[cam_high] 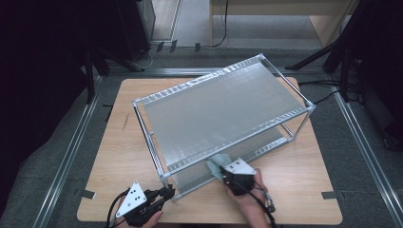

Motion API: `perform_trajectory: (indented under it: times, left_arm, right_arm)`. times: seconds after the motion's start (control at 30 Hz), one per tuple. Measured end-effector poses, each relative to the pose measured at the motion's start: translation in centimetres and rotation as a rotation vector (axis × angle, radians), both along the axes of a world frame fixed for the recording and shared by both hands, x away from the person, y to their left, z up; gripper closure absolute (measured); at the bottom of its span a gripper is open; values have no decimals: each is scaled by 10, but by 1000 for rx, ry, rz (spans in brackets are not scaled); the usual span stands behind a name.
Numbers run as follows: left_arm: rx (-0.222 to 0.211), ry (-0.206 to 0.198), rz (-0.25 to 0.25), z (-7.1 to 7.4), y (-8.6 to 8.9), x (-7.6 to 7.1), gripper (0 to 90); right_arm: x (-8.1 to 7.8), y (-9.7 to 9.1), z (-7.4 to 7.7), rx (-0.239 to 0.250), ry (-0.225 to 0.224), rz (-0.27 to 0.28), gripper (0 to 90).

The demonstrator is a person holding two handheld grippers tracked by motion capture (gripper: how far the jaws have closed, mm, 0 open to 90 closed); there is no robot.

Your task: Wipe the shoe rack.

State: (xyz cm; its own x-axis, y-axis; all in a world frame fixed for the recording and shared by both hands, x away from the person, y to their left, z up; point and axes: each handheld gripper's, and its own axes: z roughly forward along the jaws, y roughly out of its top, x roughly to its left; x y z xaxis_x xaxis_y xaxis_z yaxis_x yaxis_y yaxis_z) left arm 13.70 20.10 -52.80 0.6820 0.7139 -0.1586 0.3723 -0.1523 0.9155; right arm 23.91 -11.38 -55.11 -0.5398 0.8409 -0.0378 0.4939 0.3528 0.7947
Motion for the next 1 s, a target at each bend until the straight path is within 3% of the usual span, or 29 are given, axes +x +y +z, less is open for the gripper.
perform_trajectory:
  times: [0.07, 0.17, 0.33, 0.47, 0.57, 0.63, 0.7, 0.77, 0.83, 0.87, 0.93, 1.0]
  left_arm:
    - [1, -1, -1, 0, 0, 0, 797]
    - [1, -1, -4, 0, 0, 0, 797]
    - [0, -1, 8, 0, 3, 2, 797]
    - [-2, 1, 20, -1, 7, 5, 796]
    - [-3, 3, 23, -1, 8, 5, 796]
    - [-1, 2, 24, -1, 8, 5, 796]
    - [-1, 3, 23, -1, 8, 5, 797]
    - [0, 3, 22, -1, 8, 5, 797]
    - [0, 3, 22, -1, 8, 6, 796]
    - [-1, 3, 22, -1, 8, 6, 796]
    - [-2, 2, 23, -1, 8, 6, 796]
    - [-2, 2, 24, -1, 8, 6, 796]
  right_arm:
    - [6, -29, 4, 11, 13, -93, 777]
    - [9, -67, 9, -31, 3, -201, 781]
    - [14, -122, 17, 53, 46, -354, 785]
    - [7, -143, 22, 100, 49, -379, 723]
    - [3, -155, 24, 69, 32, -432, 514]
    - [3, -167, 23, 42, 43, -479, 431]
    - [-1, -180, 25, 66, 31, -535, 422]
    - [-7, -187, 33, 92, -21, -578, 467]
    - [-13, -186, 40, 140, -58, -546, 549]
    - [-14, -182, 42, 152, -54, -508, 556]
    - [-12, -171, 38, 143, -16, -442, 526]
    - [-6, -162, 29, 125, 29, -445, 447]
